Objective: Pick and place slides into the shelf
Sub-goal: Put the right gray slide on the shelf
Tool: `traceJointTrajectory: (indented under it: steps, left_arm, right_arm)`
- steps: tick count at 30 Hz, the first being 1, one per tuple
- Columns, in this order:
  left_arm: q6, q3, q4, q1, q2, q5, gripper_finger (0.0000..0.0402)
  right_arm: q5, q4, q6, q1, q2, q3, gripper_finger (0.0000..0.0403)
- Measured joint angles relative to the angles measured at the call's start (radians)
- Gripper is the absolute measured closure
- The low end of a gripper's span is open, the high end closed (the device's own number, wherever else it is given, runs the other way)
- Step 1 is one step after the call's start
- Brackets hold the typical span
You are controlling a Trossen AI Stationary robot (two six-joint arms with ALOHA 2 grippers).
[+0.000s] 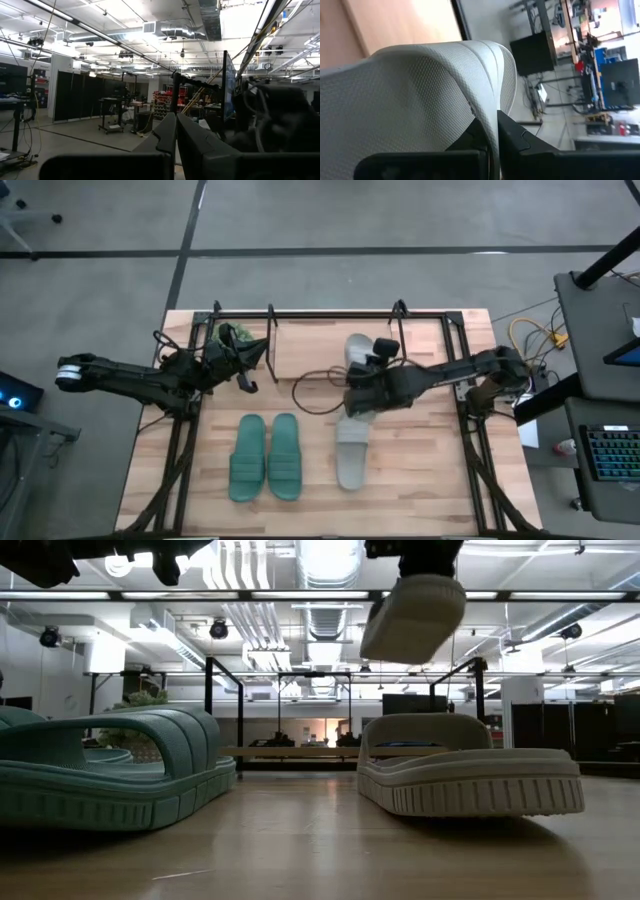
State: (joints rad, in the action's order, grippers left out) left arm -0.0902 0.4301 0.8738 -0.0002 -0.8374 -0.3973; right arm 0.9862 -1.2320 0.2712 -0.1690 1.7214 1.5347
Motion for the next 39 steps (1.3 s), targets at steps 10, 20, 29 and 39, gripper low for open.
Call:
traceJointTrajectory:
  steps: [10, 20, 29, 39]
  left_arm:
    - [0.0, 0.0, 0.0, 0.0, 0.0, 0.0, 0.0402]
    - [0.0, -0.002, 0.0, 0.0, 0.0, 0.0, 0.0402]
    - [0.0, -0.006, 0.0, 0.0, 0.0, 0.0, 0.0402]
    - [0.0, -0.01, 0.0, 0.0, 0.0, 0.0, 0.0402]
  right_arm:
    - [-0.167, 0.253, -0.352, 0.176, -0.126, -0.047, 0.0394]
    - [-0.172, 0.412, -0.561, 0.349, -0.124, -0.152, 0.0394]
    - [-0.228, 0.563, -0.669, 0.444, -0.109, -0.272, 0.0394]
    - [-0.236, 0.68, -0.745, 0.491, -0.12, -0.353, 0.0394]
